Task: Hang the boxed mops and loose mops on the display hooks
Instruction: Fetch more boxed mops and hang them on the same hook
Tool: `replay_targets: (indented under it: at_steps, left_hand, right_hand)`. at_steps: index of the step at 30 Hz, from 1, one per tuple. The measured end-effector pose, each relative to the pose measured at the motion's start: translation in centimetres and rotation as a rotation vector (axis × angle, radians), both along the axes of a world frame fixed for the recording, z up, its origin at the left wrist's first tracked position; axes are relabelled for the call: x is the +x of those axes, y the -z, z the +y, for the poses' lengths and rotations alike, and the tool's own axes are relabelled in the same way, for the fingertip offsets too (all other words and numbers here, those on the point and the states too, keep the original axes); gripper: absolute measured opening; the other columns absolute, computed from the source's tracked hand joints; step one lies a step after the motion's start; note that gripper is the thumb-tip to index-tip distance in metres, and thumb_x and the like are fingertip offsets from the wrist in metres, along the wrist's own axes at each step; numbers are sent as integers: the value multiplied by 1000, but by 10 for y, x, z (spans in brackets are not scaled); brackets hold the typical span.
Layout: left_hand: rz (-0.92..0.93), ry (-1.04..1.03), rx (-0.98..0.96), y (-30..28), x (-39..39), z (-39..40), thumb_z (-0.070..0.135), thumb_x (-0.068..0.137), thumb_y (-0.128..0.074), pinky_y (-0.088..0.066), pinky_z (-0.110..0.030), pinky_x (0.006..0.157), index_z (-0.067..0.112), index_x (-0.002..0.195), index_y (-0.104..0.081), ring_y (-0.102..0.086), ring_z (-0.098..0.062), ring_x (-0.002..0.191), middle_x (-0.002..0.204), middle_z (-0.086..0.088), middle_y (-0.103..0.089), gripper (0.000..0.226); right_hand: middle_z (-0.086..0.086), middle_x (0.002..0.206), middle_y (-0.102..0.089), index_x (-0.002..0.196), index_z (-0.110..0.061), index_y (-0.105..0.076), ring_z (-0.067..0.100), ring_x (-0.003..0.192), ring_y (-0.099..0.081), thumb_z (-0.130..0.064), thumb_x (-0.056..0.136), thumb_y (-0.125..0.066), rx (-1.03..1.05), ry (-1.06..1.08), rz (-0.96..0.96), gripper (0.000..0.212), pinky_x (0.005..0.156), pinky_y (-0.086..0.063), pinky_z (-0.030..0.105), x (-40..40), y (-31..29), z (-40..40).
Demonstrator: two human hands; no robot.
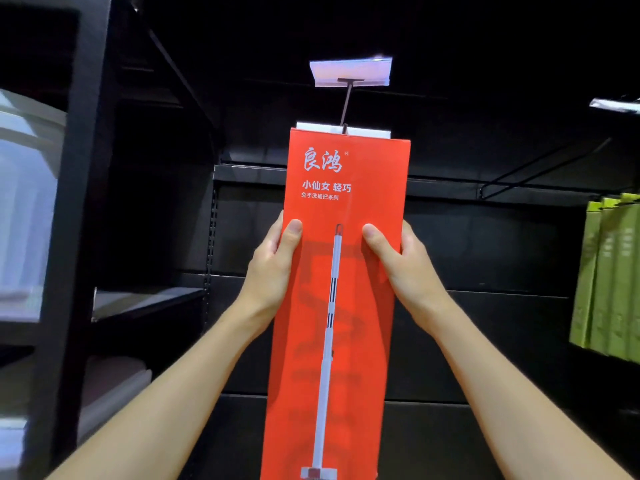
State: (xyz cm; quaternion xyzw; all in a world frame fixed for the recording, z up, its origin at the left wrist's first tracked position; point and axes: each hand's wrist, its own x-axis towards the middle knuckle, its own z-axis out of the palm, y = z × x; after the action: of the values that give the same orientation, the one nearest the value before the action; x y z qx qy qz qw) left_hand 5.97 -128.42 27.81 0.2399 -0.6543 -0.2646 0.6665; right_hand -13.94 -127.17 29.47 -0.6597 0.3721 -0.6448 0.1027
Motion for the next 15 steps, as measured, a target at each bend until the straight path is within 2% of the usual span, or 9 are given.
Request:
replay_targets:
  at_steps: [2,4,7,9,10,13,15]
  left_hand:
    - [-65,-78,60,13,7,8,76,95,-50,-52,-44,110,36,143,-61,-71,-8,118,127,14,-74,64]
    - [-159,-191,124,30,14,20,82,86,-52,-49,-43,113,36,144,-60,-68,-8,121,130,15,-73,75]
    - [-327,-357,206,64,21,47,63,98,-58,-43,-39,118,29,154,-50,-60,-15,134,146,5,-63,66]
    - [-381,-456,263,92,21,70,61,101,-55,-43,-43,118,24,158,-45,-57,-22,139,152,-3,-58,69]
    - [-446,-520,276,108,19,84,64,100,-53,-45,-46,115,24,157,-44,-58,-25,137,152,-4,-59,70]
    - [-798,-763,249,154,4,134,60,102,-48,-53,-47,98,26,153,-45,-63,-30,128,146,-3,-60,61]
    - [-978,-827,216,172,-18,171,56,105,-44,-52,-46,93,23,152,-45,-64,-32,123,143,-4,-58,57]
  right_hand:
    - [-15,129,-69,146,-35,-51,4,115,-67,-70,89,-63,51,52,84,69,105,-53,37,-5,7,14]
    - [-10,143,-62,155,-32,-41,8,126,-61,-60,96,-60,117,104,166,68,105,-47,29,-11,20,30]
    - [1,164,-40,164,-26,-25,22,150,-39,-62,99,-54,263,188,318,79,118,-35,39,-26,50,61]
    - [3,168,-33,164,-23,-23,24,154,-32,-60,101,-51,333,250,443,79,122,-30,42,-42,74,86]
    - [3,168,-32,164,-21,-24,24,154,-31,-59,102,-50,364,279,507,77,122,-29,43,-52,86,102]
    - [3,167,-33,163,-19,-25,24,155,-29,-59,103,-46,433,380,723,75,123,-30,46,-88,128,153]
    - [8,166,-35,163,-19,-25,27,155,-27,-63,102,-41,492,485,889,76,123,-28,46,-120,156,185]
